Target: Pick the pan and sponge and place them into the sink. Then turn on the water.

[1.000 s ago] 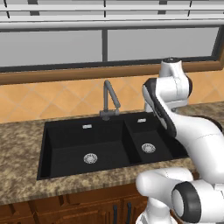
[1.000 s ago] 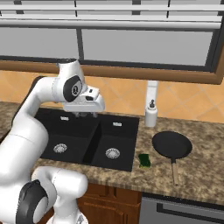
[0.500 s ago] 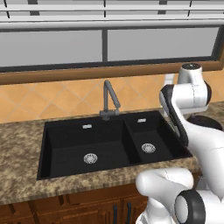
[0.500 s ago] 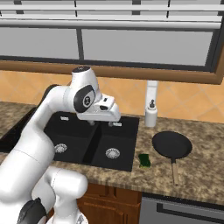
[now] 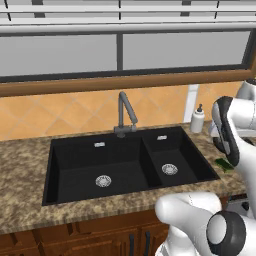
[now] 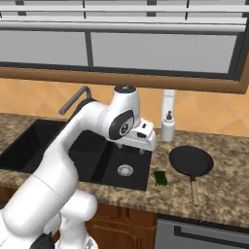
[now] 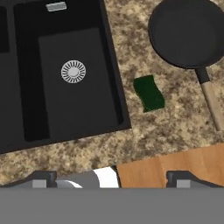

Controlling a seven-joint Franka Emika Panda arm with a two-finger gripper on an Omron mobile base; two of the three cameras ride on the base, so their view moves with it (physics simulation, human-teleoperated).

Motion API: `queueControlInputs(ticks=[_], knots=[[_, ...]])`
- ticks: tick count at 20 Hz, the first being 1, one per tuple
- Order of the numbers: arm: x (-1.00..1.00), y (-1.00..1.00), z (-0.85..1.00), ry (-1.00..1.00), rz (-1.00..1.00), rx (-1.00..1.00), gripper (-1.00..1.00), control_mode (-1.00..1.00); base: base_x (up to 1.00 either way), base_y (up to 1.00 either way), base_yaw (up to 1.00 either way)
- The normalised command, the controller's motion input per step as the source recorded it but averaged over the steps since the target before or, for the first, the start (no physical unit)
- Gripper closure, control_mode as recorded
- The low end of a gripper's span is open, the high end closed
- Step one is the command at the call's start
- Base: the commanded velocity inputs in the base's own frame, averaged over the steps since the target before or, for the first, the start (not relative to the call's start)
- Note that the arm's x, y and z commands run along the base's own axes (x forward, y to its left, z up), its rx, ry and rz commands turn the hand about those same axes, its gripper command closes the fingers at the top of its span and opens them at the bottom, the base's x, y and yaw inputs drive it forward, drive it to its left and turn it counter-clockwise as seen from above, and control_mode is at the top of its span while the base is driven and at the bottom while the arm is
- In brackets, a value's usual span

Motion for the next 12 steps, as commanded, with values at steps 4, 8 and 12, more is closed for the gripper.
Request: queueControlInputs(ticks=[4, 8, 12], knots=[[-0.08, -1.0, -0.5, 0.0, 0.0, 0.13, -1.0, -1.0, 0.0, 0.0, 0.0], [0.0, -1.0, -0.61, 0.05, 0.0, 0.0, -1.0, -1.0, 0.0, 0.0, 0.0], [0.0, -0.92, -0.64, 0.07, 0.0, 0.0, -1.0, -1.0, 0.0, 0.0, 0.0]])
